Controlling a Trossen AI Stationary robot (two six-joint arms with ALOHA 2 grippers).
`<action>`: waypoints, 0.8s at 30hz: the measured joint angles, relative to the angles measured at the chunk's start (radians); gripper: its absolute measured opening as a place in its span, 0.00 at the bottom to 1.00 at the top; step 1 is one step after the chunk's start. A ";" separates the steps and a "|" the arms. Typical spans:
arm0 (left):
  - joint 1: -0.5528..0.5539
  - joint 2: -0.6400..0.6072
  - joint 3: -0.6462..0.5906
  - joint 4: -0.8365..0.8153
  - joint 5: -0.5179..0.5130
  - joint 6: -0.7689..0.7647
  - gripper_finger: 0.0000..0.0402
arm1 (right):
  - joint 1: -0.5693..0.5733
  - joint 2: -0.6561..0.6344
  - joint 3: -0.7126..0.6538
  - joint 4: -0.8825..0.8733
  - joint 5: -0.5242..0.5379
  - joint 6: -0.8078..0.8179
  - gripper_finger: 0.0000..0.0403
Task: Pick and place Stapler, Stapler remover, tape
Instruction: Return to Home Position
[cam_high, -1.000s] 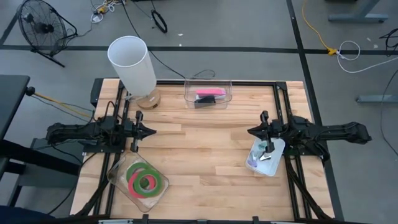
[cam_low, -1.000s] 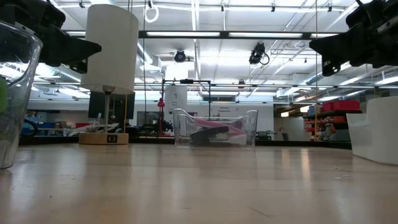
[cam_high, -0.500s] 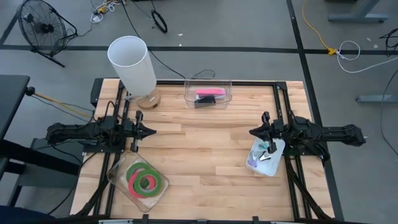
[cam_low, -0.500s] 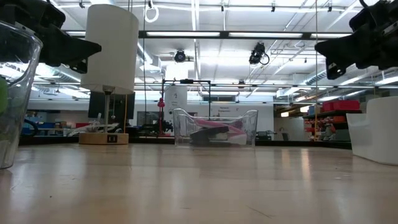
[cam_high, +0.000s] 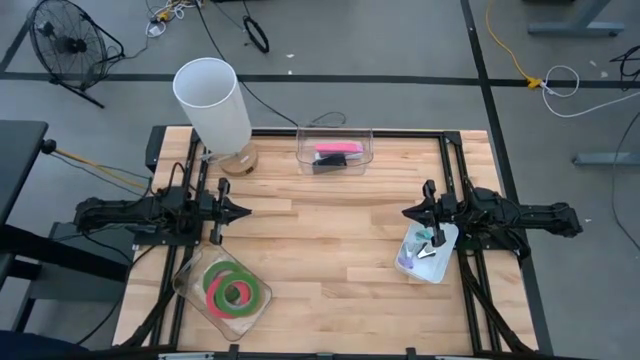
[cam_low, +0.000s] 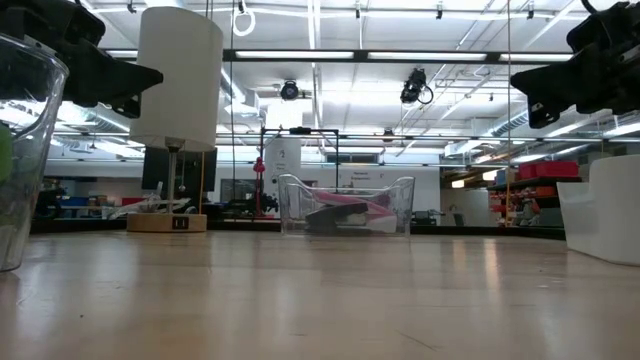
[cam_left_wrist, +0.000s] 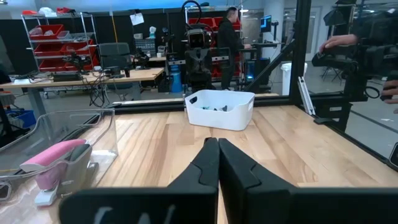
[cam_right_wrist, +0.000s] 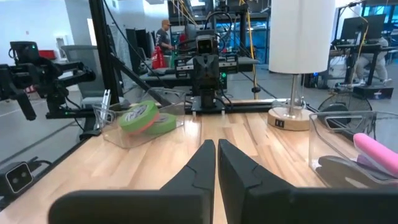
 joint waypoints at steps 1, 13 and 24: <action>0.000 0.000 0.000 0.000 0.000 0.000 0.01 | 0.000 0.000 0.000 -0.001 0.000 0.000 0.06; 0.000 0.000 0.000 0.000 0.000 0.000 0.01 | 0.000 0.000 0.000 -0.005 0.000 -0.023 0.06; 0.000 0.000 0.000 0.000 0.000 0.000 0.01 | 0.000 0.000 0.000 -0.008 0.000 -0.043 0.06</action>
